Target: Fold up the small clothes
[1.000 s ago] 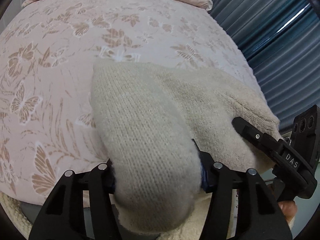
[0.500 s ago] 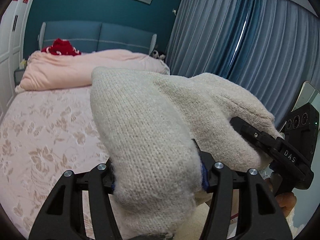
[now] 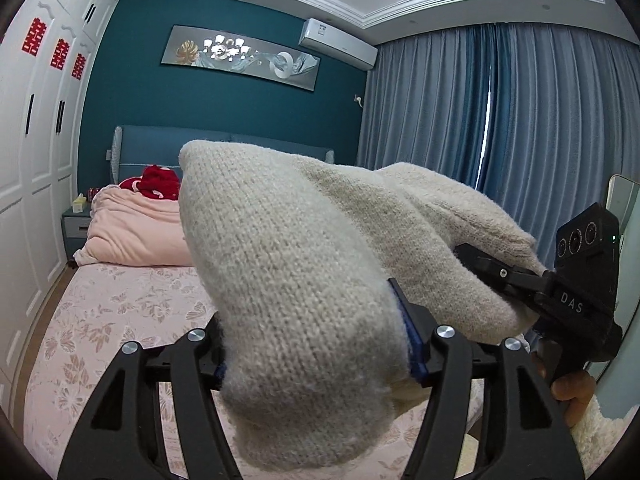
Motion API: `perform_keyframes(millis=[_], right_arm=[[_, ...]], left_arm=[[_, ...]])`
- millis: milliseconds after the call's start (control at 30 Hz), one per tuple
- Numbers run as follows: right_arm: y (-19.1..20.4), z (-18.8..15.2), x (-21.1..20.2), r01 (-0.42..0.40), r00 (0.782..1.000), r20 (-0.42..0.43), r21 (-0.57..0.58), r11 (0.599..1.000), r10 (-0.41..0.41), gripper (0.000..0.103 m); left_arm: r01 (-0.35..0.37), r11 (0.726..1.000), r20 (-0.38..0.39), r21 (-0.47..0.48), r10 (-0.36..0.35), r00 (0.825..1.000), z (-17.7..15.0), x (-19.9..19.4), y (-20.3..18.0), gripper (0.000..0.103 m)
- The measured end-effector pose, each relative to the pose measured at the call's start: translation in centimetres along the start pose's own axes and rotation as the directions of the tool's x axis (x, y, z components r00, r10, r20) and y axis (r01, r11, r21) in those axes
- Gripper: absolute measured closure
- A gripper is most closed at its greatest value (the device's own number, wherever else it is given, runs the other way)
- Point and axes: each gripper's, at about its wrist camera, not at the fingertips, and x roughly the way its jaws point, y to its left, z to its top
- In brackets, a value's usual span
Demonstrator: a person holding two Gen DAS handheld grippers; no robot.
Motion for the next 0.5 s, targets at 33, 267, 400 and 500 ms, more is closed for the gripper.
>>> perform_keyframes(millis=[33,267,400,500], right_arm=[[-0.8,-1.5,1.3,0.020,0.999,-0.034,0.012,1.000,-0.020,0.059],[-13.1,-20.2,11.9,0.315,0.807,-0.564,0.162,0.935,-0.174,0.050],[-15.5,-24.5,8.2,0.391,0.790,-0.573,0.196,0.899,-0.219,0.053],[-15.4,-23.6,7.8,0.392,0.791,-0.564,0.169,0.904,-0.237,0.046]], left_arm=[[-0.009,1.000,-0.023,-0.009,0.009,1.000,-1.1,0.7,1.1,0.039],[-0.204,0.968,-0.390,-0.149,0.132,0.911,-18.1,8.9,10.4,0.032],[-0.340,0.921,-0.550,-0.191,0.187,0.814,-27.1,7.7,12.9,0.034],[-0.356,0.889,-0.539,-0.288,0.157,0.827,-28.3,5.1,13.9,0.029]])
